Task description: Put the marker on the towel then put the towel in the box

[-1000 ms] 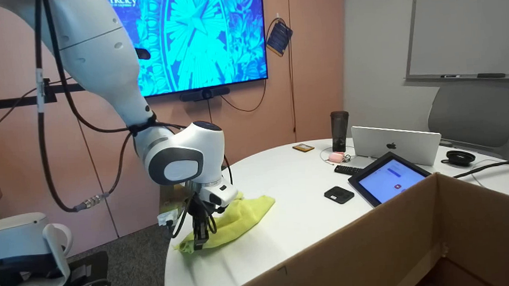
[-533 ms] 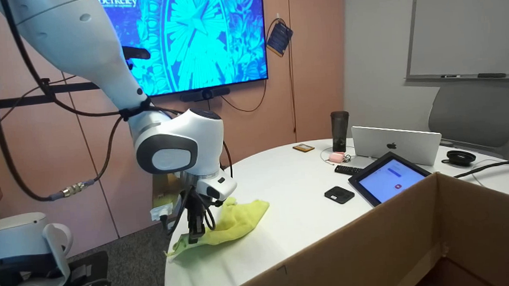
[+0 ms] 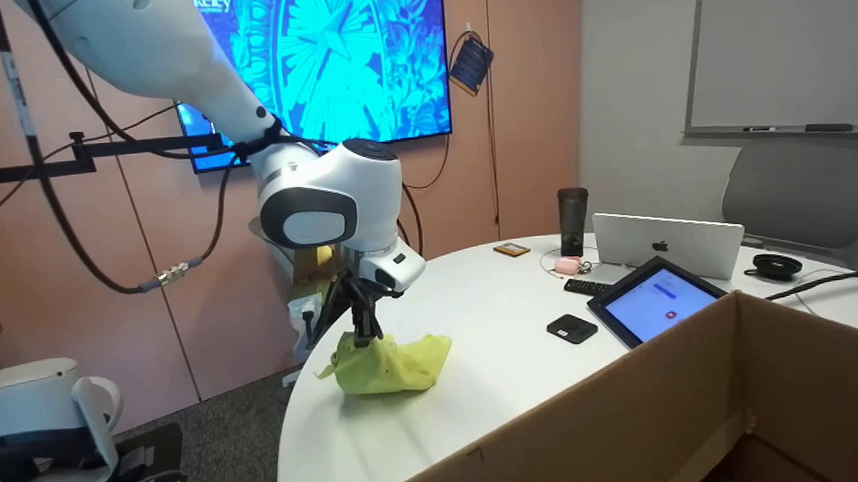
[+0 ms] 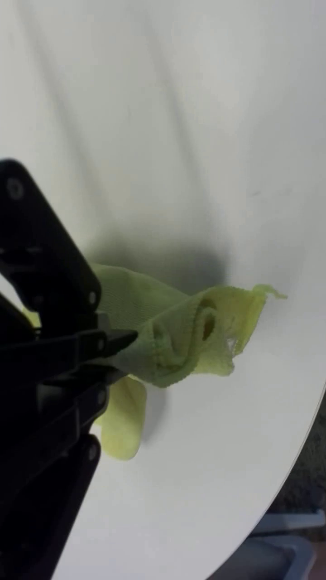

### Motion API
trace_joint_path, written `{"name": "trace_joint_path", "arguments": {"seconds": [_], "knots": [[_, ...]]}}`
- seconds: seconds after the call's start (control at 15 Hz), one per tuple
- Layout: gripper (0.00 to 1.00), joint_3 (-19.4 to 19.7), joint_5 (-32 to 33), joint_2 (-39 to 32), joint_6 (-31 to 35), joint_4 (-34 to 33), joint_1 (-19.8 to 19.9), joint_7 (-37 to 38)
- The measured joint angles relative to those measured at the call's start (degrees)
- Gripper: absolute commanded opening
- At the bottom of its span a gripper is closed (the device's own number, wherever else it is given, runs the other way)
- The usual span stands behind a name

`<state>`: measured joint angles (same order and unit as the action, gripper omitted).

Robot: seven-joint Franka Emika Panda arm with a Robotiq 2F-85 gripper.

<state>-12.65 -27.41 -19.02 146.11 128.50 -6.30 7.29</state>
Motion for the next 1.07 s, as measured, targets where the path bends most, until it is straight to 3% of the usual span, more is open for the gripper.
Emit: {"name": "trace_joint_path", "arguments": {"seconds": [0.27, 0.6, 0.73, 1.07], "knots": [[0.03, -1.16, -6.75, -3.56, -0.09, -7.30, -0.19, 0.55], [0.04, -0.37, -6.19, -13.35, 2.19, -16.05, -3.78, 7.39], [0.31, -0.09, -5.53, -17.26, 2.23, -19.21, -5.09, 9.51], [0.69, 0.63, -3.72, -22.47, 2.23, -24.75, -6.95, 13.35]]}}
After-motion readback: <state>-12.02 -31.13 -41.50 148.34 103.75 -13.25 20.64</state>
